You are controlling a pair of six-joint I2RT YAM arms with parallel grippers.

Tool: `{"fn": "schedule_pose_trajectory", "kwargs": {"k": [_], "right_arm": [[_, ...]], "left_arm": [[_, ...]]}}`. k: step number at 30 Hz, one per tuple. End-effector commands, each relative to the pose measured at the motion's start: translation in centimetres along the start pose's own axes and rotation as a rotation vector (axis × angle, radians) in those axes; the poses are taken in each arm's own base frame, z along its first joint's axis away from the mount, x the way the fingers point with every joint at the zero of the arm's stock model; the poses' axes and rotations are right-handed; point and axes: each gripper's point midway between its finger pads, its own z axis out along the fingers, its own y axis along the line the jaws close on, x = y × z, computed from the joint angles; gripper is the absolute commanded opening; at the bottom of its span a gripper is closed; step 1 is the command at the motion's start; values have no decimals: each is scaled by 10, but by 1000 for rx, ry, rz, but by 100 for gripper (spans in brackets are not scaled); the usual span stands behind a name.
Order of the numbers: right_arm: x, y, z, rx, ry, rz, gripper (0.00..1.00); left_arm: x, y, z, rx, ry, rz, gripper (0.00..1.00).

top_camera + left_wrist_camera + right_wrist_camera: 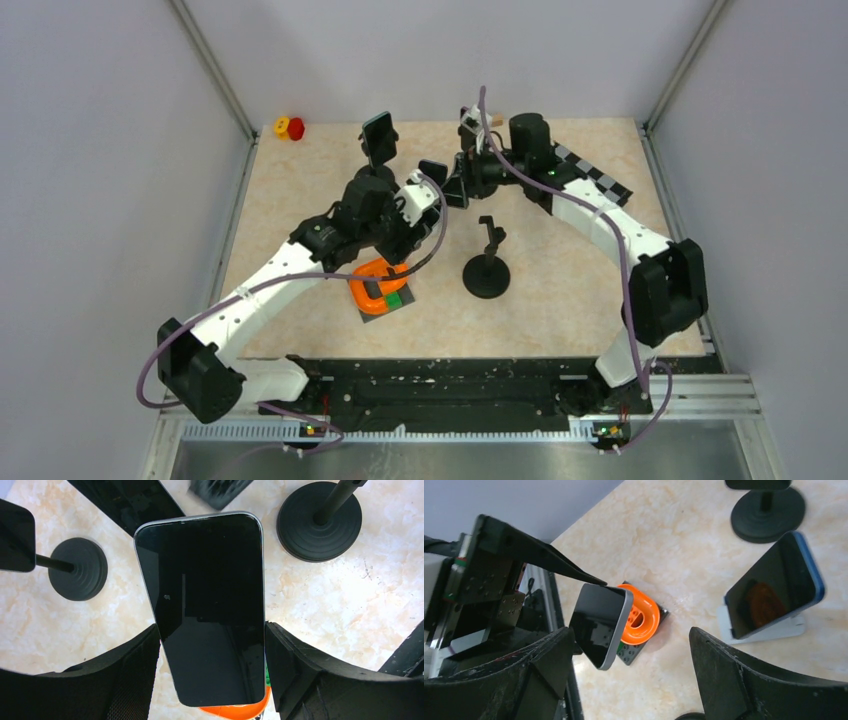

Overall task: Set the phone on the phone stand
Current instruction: Pick up the phone at the center of the board.

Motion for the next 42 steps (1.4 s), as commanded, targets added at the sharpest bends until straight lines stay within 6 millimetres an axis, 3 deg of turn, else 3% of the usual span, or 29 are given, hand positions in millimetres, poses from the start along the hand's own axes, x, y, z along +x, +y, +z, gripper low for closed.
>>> {"fn": "schedule_pose_trajectory", "kwargs": {"k": [1,10,18,24,28,31,34,35,36,38,39,42], "right_arm": [[-13,23,14,-116,1,52,85],[20,29,35,-218,77,129,78],[29,40,40,-292,93,150,61],[24,50,41,-357,82,162,33],[18,53,41,-369,72,156,0],[10,56,38,-361,59,126,0],[6,56,34,-333,61,93,0],[4,56,33,-327,60,68,0],[4,56,32,-321,65,57,0],[2,56,29,-309,69,28,0],[2,56,28,-300,72,13,0],[1,54,23,-274,81,-49,0]], "left_arm": [[-52,14,-23,-103,-163,91,21],[-55,15,-22,-181,-156,166,21],[-56,19,-21,-220,-151,182,21],[-54,21,-18,-239,-149,183,21],[-52,21,-14,-244,-142,180,21],[-51,18,-13,-228,-145,177,22],[-50,12,-15,-194,-152,173,37],[-50,10,-16,-185,-155,168,52],[-49,7,-18,-173,-156,166,60],[-49,3,-21,-150,-161,171,88],[-49,1,-23,-137,-164,172,97],[-50,-5,-32,-103,-168,188,99]]}}
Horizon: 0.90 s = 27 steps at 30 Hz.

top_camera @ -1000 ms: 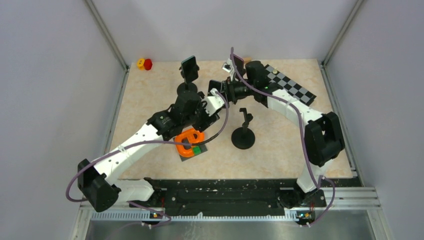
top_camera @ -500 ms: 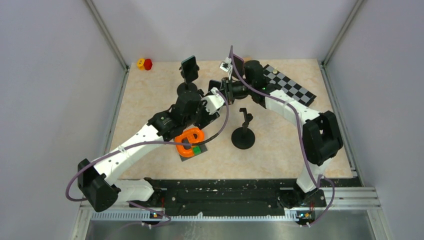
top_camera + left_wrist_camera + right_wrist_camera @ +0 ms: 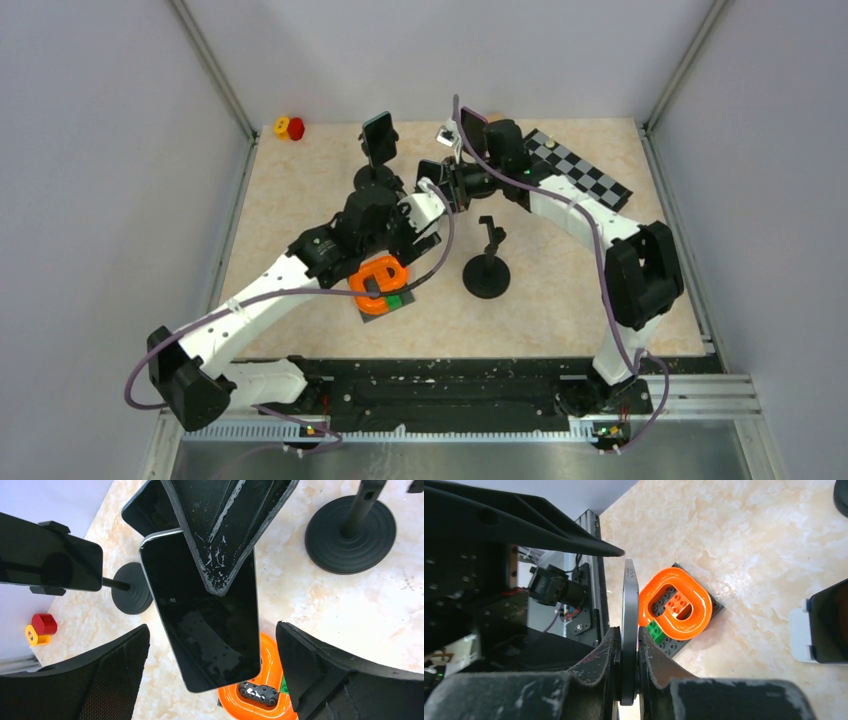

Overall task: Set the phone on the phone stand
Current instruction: Pick up the phone at the center of the board, then adjust the phone.

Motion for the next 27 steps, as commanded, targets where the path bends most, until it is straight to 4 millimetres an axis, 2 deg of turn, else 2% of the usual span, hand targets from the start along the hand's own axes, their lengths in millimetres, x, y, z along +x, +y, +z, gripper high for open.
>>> {"fn": "schedule_pose_trajectory", "kwargs": {"k": [1,10,14,17,21,27], "right_arm": [[-28,33,-14,-6,-19,-233,0],[-19,54,-36,1,30,-419,0],[-17,70,-45,-15,23,-484,0],[-13,82,-51,-46,22,-520,0],[-9,97,-58,-76,20,-562,0],[-4,107,-66,-82,16,-605,0]], "left_arm": [[-28,0,-25,37,-115,-3,99],[-36,-8,-62,236,-168,-12,99],[-42,-3,-73,349,-206,-89,97],[-44,-1,-76,406,-214,-120,95],[-50,-14,-75,512,-228,-124,91],[-64,-26,-67,645,-266,-151,81]]}}
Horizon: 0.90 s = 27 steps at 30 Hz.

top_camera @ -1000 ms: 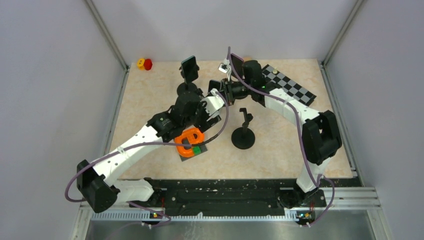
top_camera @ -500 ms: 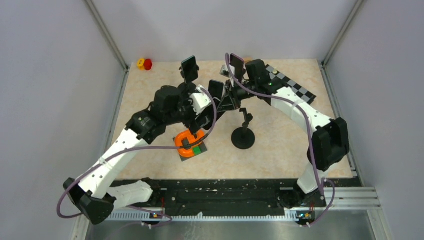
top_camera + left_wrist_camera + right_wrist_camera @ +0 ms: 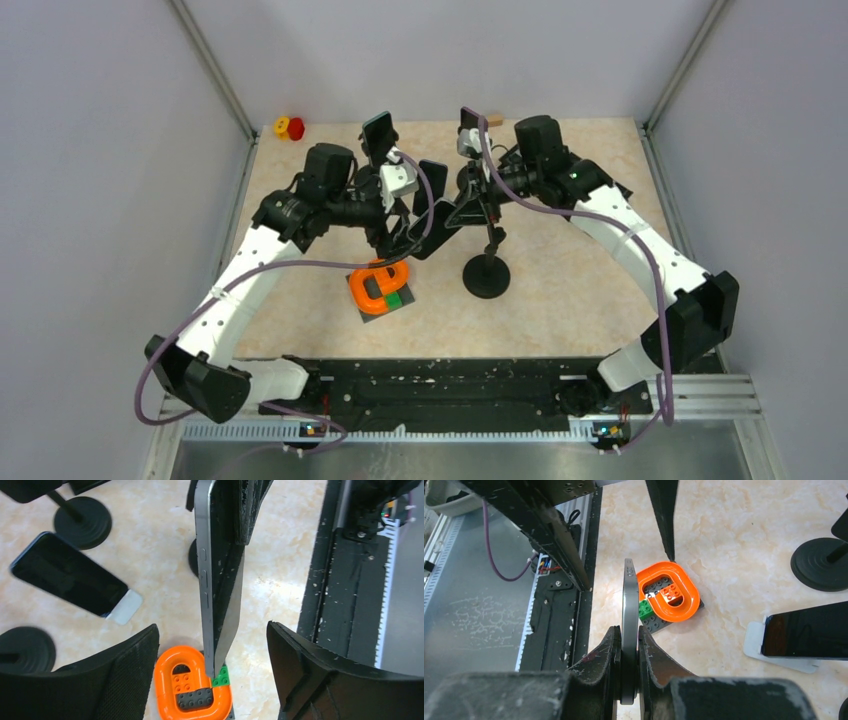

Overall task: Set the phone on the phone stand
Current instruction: Adjust the phone.

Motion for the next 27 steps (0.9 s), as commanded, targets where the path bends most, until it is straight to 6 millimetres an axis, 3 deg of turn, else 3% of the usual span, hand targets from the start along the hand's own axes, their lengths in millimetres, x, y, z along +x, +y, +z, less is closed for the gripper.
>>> {"fn": "schedule_pose_trajectory", "kwargs": {"k": [1,10,21,27], "right_arm": [[-19,26,-8,-53,-51,-129,0],[-11,31,-10,-56,-41,-142,0],[-9,30,-10,-55,-37,-146,0],[-10,27,-9,-49,-33,-144,0]], "left_arm": [[-24,-17,4,146,-77,8,79],[-25,-27,29,327,-90,-76,62],[-11,-39,49,430,-64,-112,42],[-5,-44,53,460,-50,-126,14]]}}
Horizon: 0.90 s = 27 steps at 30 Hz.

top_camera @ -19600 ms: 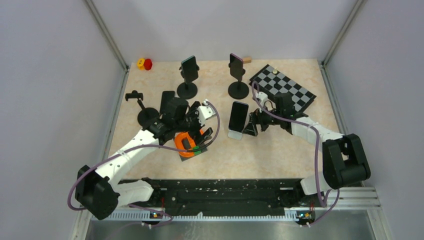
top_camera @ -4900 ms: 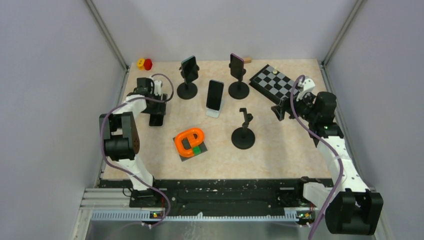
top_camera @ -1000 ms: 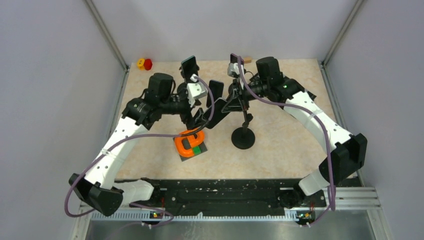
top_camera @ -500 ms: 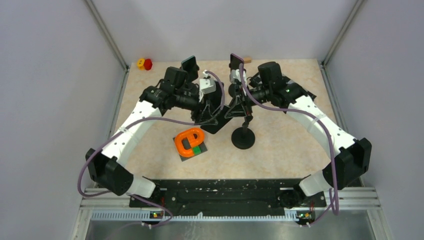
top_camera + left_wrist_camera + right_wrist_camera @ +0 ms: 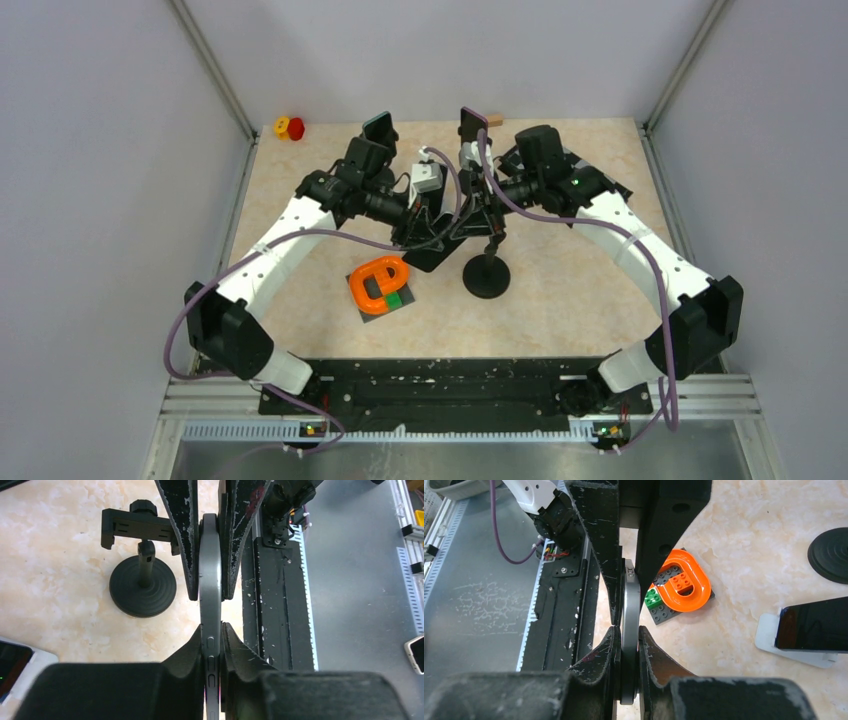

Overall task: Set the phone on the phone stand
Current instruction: Adjust the phone.

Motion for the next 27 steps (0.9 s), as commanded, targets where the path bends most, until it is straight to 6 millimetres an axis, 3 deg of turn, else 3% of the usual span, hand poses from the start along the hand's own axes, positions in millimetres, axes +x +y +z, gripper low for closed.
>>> {"fn": "schedule_pose_trajectory", "kwargs": {"k": [1,3,14,16,19,22,27], "right_arm": [[-30,14,-6,-18,-61,-127,0],[-30,14,-6,-15,-61,-127,0],[-34,1,-7,59,-64,-111,1],[-37,-7,-8,108,-71,-100,16],[-45,-16,-14,167,-107,-69,50],[-51,-21,-20,190,-172,-19,62],[-57,-23,-28,197,-264,52,71]], "left_arm": [[-3,-9,4,64,-18,10,8],[-1,-10,4,68,-15,9,0],[-4,-13,2,51,-51,2,0],[-8,-13,0,34,-82,-2,0],[-22,-10,-8,-1,-155,13,0],[-36,-9,-15,-31,-232,23,0],[-50,-13,-20,-51,-332,33,0]]}}
